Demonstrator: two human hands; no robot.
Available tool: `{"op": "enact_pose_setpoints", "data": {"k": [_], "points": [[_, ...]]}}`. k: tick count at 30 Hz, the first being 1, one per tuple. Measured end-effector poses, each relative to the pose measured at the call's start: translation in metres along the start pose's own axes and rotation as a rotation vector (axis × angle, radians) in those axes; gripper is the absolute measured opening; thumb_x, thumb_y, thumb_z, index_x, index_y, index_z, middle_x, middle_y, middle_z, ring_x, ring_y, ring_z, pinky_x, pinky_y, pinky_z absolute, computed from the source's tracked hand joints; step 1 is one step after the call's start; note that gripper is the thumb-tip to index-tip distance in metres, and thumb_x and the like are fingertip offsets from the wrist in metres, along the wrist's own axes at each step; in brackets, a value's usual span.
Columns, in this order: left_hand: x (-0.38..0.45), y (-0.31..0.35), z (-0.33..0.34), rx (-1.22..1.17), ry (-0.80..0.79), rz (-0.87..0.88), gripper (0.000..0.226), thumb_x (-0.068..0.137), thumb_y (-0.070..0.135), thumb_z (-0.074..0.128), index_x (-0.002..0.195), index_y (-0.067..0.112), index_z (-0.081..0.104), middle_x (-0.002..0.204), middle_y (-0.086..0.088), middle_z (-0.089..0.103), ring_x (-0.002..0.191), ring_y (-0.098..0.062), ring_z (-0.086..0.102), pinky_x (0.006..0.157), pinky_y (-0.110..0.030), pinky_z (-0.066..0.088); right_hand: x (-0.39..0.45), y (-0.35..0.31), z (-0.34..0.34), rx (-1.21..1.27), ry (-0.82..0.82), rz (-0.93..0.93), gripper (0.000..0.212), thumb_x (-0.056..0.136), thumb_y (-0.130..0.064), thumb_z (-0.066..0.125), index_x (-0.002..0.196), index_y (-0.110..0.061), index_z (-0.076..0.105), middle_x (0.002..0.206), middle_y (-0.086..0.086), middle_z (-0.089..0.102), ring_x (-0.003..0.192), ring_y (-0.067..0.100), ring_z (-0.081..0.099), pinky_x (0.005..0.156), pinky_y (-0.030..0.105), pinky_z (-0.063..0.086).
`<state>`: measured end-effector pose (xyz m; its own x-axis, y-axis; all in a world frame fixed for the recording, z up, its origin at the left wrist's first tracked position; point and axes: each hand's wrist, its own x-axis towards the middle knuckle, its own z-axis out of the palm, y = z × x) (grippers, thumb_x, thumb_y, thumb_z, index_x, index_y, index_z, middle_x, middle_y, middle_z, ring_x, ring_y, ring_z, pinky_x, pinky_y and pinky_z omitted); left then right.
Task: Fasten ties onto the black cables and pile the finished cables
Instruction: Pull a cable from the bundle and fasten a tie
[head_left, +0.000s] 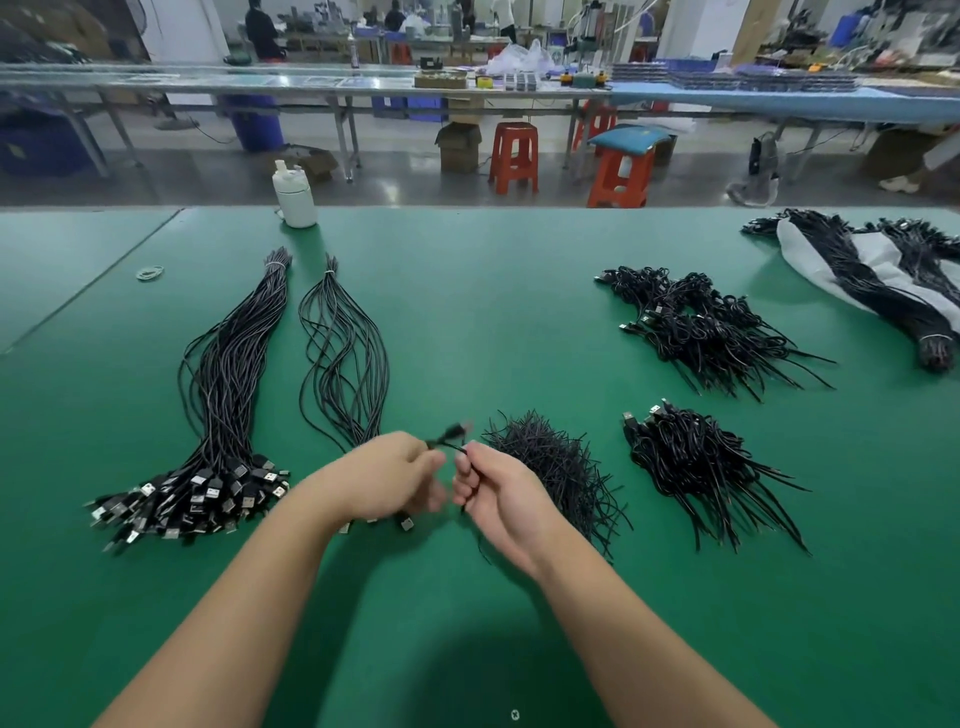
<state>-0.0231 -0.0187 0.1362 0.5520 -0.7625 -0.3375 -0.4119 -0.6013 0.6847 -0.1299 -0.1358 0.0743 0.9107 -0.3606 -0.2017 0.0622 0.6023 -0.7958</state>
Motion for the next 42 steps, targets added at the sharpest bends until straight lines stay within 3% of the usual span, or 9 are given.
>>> {"op": "enact_pose_setpoints", "data": {"k": [3, 8, 12, 17, 20, 25, 29, 38, 42], "points": [[0.012, 0.003, 0.001, -0.373, 0.372, 0.137, 0.032, 0.108, 0.034, 0.036, 0.104, 0.017, 0.063, 0.108, 0.005, 0.075, 0.102, -0.013, 0.070, 0.097, -0.032, 0.048, -0.007, 0.002, -0.002, -0.278, -0.067, -0.062, 0.037, 0.103, -0.026, 0.044, 0.069, -0.021, 0.056, 0.063, -0.006, 0.040, 0.063, 0.011, 0.034, 0.065, 0.026, 0.032], [0.018, 0.021, -0.012, -1.478, 0.268, 0.356, 0.045, 0.108, 0.028, 0.031, 0.114, -0.004, 0.062, 0.096, -0.013, 0.075, 0.094, -0.021, 0.073, 0.073, -0.027, 0.059, -0.015, 0.015, 0.006, -0.391, -0.058, -0.050, 0.036, 0.106, -0.027, 0.041, 0.072, -0.019, 0.052, 0.063, -0.005, 0.039, 0.062, 0.010, 0.034, 0.068, 0.028, 0.031], [0.002, 0.021, -0.019, -1.205, -0.053, 0.430, 0.038, 0.099, 0.027, 0.046, 0.098, 0.004, 0.075, 0.052, 0.001, 0.051, 0.037, -0.007, 0.038, 0.040, -0.020, 0.035, -0.010, 0.001, 0.011, -0.149, 0.008, -0.043, 0.032, 0.105, -0.016, 0.041, 0.076, -0.010, 0.054, 0.062, -0.006, 0.045, 0.063, 0.012, 0.032, 0.065, 0.026, 0.031], [-0.017, 0.011, -0.036, -0.351, -0.493, 0.397, 0.048, 0.101, 0.037, 0.047, 0.098, -0.003, 0.072, 0.059, -0.028, 0.062, 0.039, -0.019, 0.036, 0.056, -0.030, 0.039, -0.010, -0.022, 0.011, -0.118, -0.067, -0.022, 0.033, 0.105, -0.012, 0.042, 0.077, -0.006, 0.058, 0.061, -0.003, 0.051, 0.060, 0.009, 0.038, 0.060, 0.019, 0.036], [-0.021, 0.014, -0.035, -0.076, -0.507, 0.167, 0.038, 0.105, 0.034, 0.039, 0.104, 0.008, 0.068, 0.077, -0.015, 0.075, 0.048, -0.023, 0.058, 0.057, -0.032, 0.047, -0.014, -0.033, 0.013, -0.274, -0.087, -0.048, 0.033, 0.106, -0.012, 0.041, 0.076, -0.009, 0.055, 0.060, -0.003, 0.047, 0.060, 0.012, 0.033, 0.060, 0.024, 0.031], [-0.005, 0.013, -0.017, -0.199, 0.027, 0.145, 0.034, 0.107, 0.026, 0.040, 0.106, 0.003, 0.066, 0.094, 0.001, 0.078, 0.092, -0.012, 0.074, 0.095, -0.037, 0.055, -0.028, -0.046, 0.015, -0.524, -0.128, -0.150, 0.036, 0.107, -0.022, 0.040, 0.077, -0.016, 0.058, 0.060, -0.005, 0.037, 0.059, 0.015, 0.033, 0.060, 0.028, 0.032], [0.000, 0.010, -0.006, -0.782, 0.019, 0.309, 0.035, 0.106, 0.027, 0.039, 0.125, 0.005, 0.059, 0.116, -0.012, 0.072, 0.116, -0.023, 0.066, 0.101, -0.031, 0.050, -0.037, -0.045, 0.018, -0.770, -0.150, -0.217, 0.035, 0.107, -0.020, 0.040, 0.076, -0.020, 0.057, 0.061, 0.000, 0.036, 0.063, 0.023, 0.031, 0.061, 0.036, 0.029], [0.002, 0.013, -0.007, -0.970, 0.096, 0.416, 0.040, 0.104, 0.023, 0.038, 0.120, -0.007, 0.058, 0.117, -0.024, 0.069, 0.118, -0.032, 0.063, 0.100, -0.036, 0.052, -0.044, -0.048, -0.007, -0.766, -0.042, -0.223, 0.033, 0.107, -0.019, 0.041, 0.079, -0.016, 0.057, 0.064, -0.004, 0.050, 0.064, 0.014, 0.045, 0.066, 0.025, 0.041], [-0.007, 0.019, -0.008, -0.656, 0.026, 0.392, 0.039, 0.101, 0.033, 0.045, 0.106, -0.001, 0.064, 0.103, -0.020, 0.074, 0.078, -0.023, 0.069, 0.071, -0.028, 0.057, -0.045, -0.043, -0.011, -0.581, -0.078, -0.190, 0.035, 0.106, -0.019, 0.043, 0.075, -0.019, 0.060, 0.062, -0.005, 0.050, 0.060, 0.014, 0.045, 0.064, 0.026, 0.042]]}}
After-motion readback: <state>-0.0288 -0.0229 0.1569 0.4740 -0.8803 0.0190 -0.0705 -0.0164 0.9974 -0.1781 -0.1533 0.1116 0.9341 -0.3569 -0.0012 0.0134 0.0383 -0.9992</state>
